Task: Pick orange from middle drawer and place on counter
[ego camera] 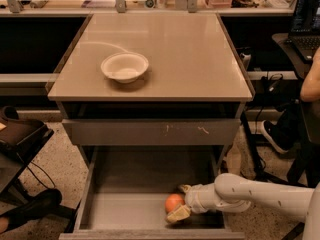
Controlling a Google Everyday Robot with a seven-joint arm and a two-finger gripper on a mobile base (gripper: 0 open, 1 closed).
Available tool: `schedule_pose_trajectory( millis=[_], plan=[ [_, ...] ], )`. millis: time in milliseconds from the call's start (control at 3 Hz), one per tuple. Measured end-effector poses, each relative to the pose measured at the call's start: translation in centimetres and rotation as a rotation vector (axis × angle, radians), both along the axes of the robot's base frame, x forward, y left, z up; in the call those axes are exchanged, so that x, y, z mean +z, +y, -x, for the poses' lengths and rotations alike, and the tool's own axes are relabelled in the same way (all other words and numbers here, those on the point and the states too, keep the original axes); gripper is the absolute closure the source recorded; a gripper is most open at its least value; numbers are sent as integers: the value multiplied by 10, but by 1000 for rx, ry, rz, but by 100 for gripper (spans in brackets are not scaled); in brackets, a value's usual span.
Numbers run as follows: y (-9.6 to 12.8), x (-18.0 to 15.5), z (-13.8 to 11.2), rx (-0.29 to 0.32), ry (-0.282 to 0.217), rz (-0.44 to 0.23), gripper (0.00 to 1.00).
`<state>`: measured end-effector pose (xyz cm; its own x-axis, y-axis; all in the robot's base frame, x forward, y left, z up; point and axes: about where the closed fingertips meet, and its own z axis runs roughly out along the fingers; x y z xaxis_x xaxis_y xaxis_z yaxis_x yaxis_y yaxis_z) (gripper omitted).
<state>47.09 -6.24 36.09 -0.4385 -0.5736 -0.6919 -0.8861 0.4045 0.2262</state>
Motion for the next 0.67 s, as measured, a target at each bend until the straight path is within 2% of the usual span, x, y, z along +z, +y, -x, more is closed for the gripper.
schedule_pose_trajectory(
  millis=[667],
  plan=[
    [1,1,0,-1,1,3,65]
  ],
)
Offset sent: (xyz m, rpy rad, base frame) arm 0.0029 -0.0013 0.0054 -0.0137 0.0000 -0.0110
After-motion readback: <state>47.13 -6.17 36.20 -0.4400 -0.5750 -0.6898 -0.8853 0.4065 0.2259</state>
